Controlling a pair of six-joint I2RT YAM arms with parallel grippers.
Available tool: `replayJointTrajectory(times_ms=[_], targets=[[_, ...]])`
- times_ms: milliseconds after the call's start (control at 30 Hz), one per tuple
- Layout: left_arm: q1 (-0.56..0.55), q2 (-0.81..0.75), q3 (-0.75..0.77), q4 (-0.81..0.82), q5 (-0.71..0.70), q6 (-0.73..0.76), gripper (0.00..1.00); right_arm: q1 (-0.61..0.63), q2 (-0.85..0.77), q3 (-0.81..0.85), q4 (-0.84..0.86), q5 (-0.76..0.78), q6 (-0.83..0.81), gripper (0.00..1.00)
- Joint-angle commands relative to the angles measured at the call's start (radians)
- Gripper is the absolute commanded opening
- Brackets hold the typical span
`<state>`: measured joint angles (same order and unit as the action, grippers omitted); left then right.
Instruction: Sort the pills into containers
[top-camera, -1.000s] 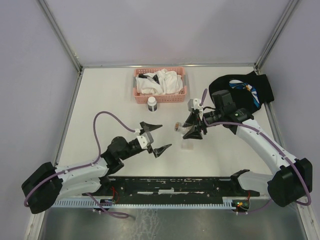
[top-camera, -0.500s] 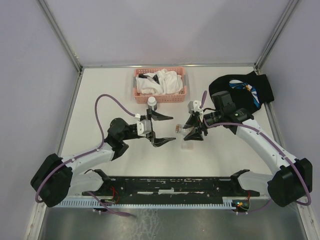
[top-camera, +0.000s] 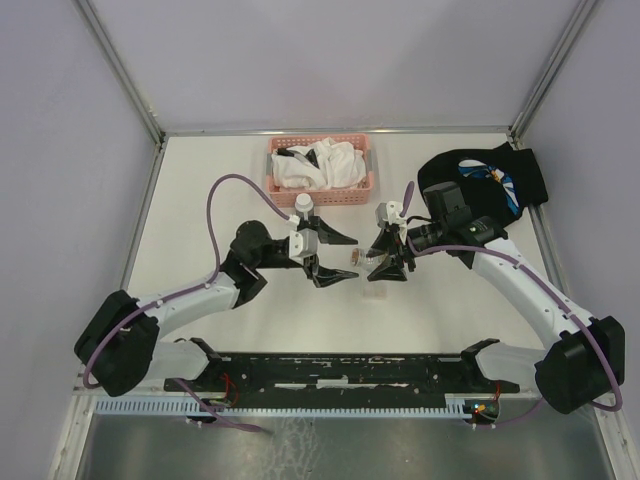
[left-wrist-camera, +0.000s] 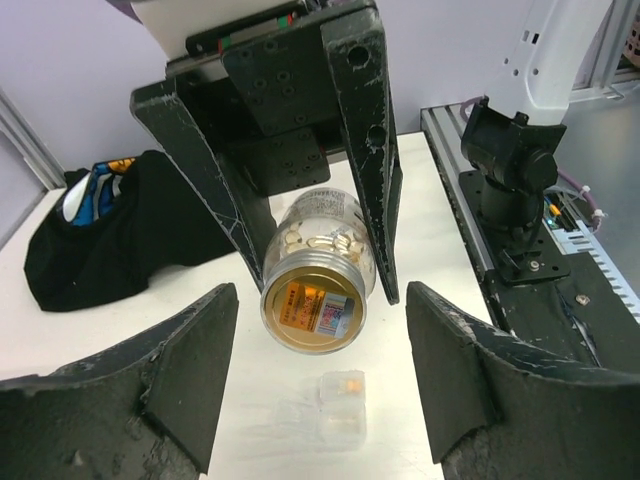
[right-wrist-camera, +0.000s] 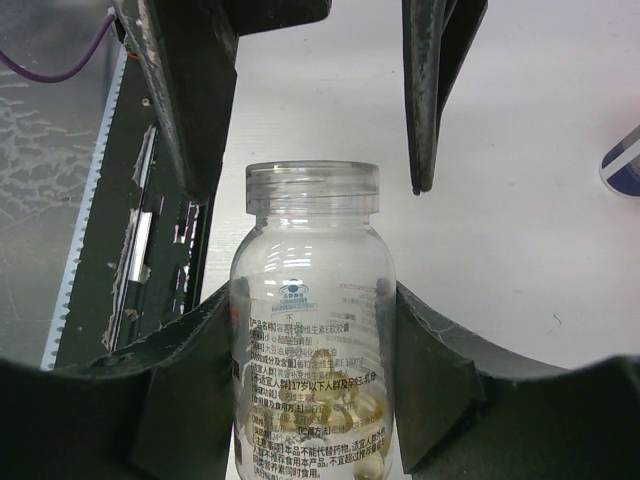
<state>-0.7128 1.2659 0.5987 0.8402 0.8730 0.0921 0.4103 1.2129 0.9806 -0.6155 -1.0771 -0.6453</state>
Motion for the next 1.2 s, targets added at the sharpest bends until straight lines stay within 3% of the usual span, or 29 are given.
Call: replayJointTrajectory(times_ms=[0, 433, 1167], targets=[[0.002, 0.023, 0.051, -0.007, 0.030, -0.024, 0.73, -0.002, -0.015, 0.039, 0.002, -0.044, -0.014, 0.02], [0.001, 0.044, 0.053, 0.016, 0.043, -0.066, 0.62, -0.001, -0.013, 0.040, 0.001, -0.047, -0.014, 0.02], [0.000, 0.002, 0.032, 0.054, -0.003, -0.118, 0.63, -0.001, -0.010, 0.041, 0.001, -0.048, -0.014, 0.02]])
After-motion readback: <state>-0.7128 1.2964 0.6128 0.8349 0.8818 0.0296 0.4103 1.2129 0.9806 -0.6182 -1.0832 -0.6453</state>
